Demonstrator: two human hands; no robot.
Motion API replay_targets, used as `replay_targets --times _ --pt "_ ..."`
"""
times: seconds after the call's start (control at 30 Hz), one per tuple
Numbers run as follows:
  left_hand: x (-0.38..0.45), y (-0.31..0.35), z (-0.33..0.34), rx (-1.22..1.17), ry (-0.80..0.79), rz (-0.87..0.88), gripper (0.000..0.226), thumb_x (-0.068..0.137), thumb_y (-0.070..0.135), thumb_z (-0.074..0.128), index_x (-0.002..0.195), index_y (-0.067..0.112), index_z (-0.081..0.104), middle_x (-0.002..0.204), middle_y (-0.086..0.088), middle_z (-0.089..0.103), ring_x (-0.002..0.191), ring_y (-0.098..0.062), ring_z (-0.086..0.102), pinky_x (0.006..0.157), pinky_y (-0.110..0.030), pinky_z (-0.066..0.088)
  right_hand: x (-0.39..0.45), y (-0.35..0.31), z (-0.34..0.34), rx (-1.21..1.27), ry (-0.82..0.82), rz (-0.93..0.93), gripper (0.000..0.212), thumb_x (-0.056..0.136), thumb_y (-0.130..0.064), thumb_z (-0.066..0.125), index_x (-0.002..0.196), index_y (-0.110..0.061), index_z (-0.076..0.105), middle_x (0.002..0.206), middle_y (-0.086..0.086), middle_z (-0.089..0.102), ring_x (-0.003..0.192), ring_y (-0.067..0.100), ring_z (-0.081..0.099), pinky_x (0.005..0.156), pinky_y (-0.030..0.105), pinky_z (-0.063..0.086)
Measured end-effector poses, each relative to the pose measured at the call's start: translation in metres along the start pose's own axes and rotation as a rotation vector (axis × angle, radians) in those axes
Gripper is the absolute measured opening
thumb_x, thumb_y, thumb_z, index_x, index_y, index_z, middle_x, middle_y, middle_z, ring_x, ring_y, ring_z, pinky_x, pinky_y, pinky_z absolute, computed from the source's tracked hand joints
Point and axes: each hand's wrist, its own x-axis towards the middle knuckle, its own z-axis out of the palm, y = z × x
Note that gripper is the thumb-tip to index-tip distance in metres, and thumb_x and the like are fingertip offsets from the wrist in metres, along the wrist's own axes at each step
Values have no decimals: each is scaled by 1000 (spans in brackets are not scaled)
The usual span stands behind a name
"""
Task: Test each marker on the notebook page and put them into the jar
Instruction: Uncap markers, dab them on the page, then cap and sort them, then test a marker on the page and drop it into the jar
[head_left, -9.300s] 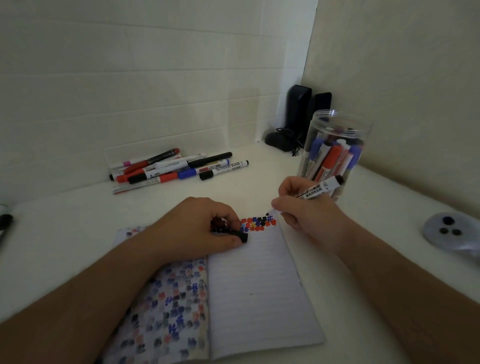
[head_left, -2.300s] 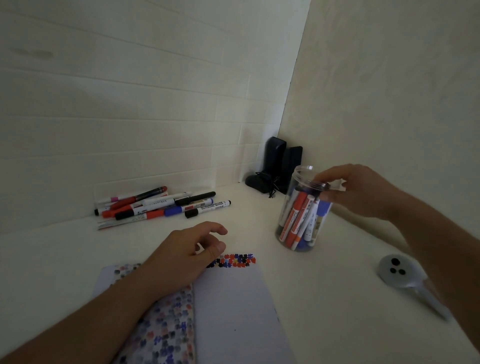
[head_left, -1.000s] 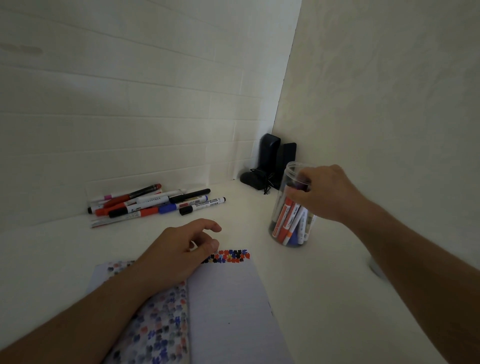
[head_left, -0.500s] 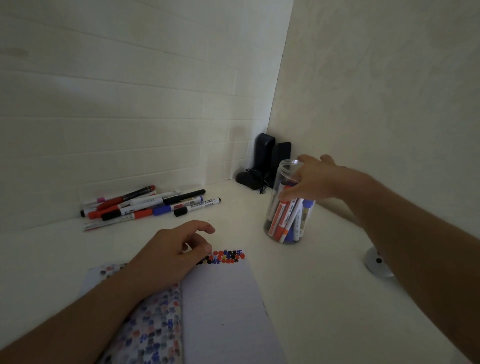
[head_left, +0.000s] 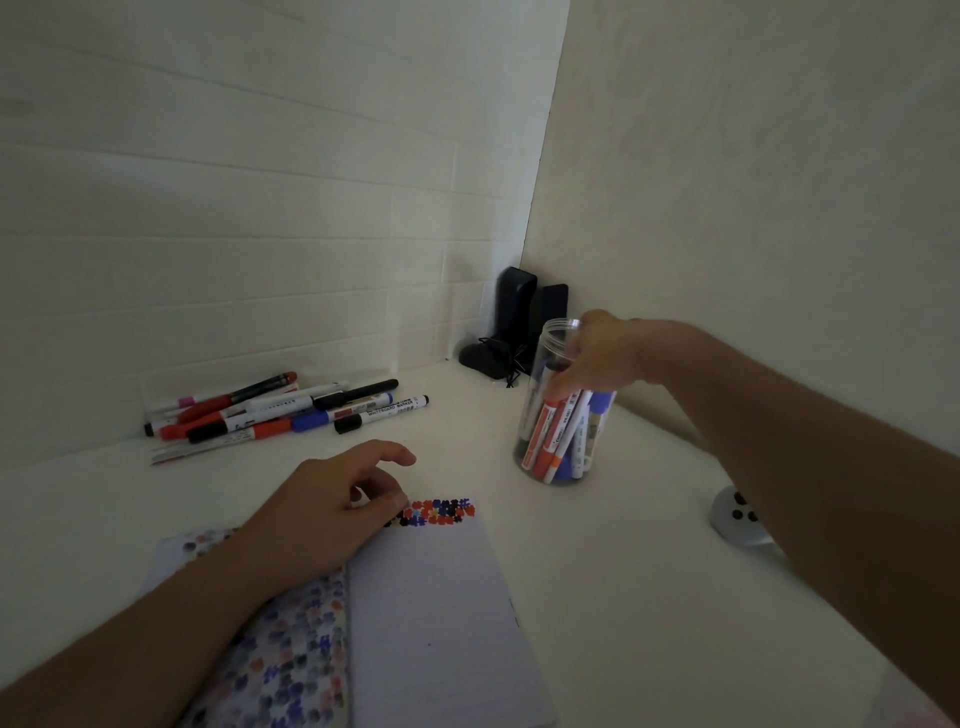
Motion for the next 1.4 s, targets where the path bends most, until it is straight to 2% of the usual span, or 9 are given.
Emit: replay_targets --times 0.23,0.37,0.53,0.67,0.77,0.83,1.0,1.17,1.4 --pt "0 2 -1 15 51 54 31 97 29 65 117 50 56 100 30 69 102 9 59 82 -7 41 -37 -4 11 -114 249 -164 36 74 -63 75 92 -34 66 121 0 44 103 21 48 85 40 56" --pt "2 2 0 63 115 106 40 94 32 68 124 53 51 115 33 58 110 10 51 81 -10 43 -62 -13 32 -213 576 -414 71 68 -62 82 126 -28 62 151 3 38 121 31 43 88 49 56" --pt "1 0 2 42 194 192 83 77 52 81 145 54 32 142 30 40 123 8 45 96 -19 46 -87 -47 37 -104 837 -681 95 57 -59 92 133 -17 53 153 7 46 122 36 48 90 53 54" --pt "3 9 -6 -143 291 260 113 58 47 97 150 41 32 145 24 46 133 -2 48 105 -31 48 -114 -84 45 -31 846 -836 95 63 -59 90 137 -18 47 159 5 41 130 33 45 97 54 50" --pt "-2 22 -14 -206 384 256 103 61 33 96 136 61 30 130 44 47 122 18 47 98 -10 44 -126 -102 54 7 833 -928 93 70 -57 90 142 -18 46 163 6 38 133 33 44 100 54 49" --pt "-2 21 -17 -138 398 341 81 70 44 86 138 40 41 127 45 48 120 18 48 98 -5 41 -133 -104 51 79 756 -974 103 64 -65 88 146 -18 47 166 4 31 139 32 39 105 55 47" --pt "4 3 -17 -201 382 333 97 77 66 77 149 11 42 145 0 54 135 -26 52 109 -48 45 -146 -102 31 130 609 -821 85 69 -88 62 138 -40 56 172 -4 6 150 31 19 105 63 46" --pt "3 1 -11 -188 357 311 89 76 60 80 148 24 42 143 8 54 132 -19 54 107 -47 48 -143 -113 32 -109 631 -760 67 73 -93 40 117 -50 67 174 -1 3 154 42 10 110 68 32" --pt "5 -6 -12 -101 348 255 91 76 61 78 149 21 42 140 5 56 129 -20 55 106 -49 48 -138 -120 42 -189 527 -616 82 72 -99 26 136 -56 54 172 -3 -21 157 43 -12 120 67 19"
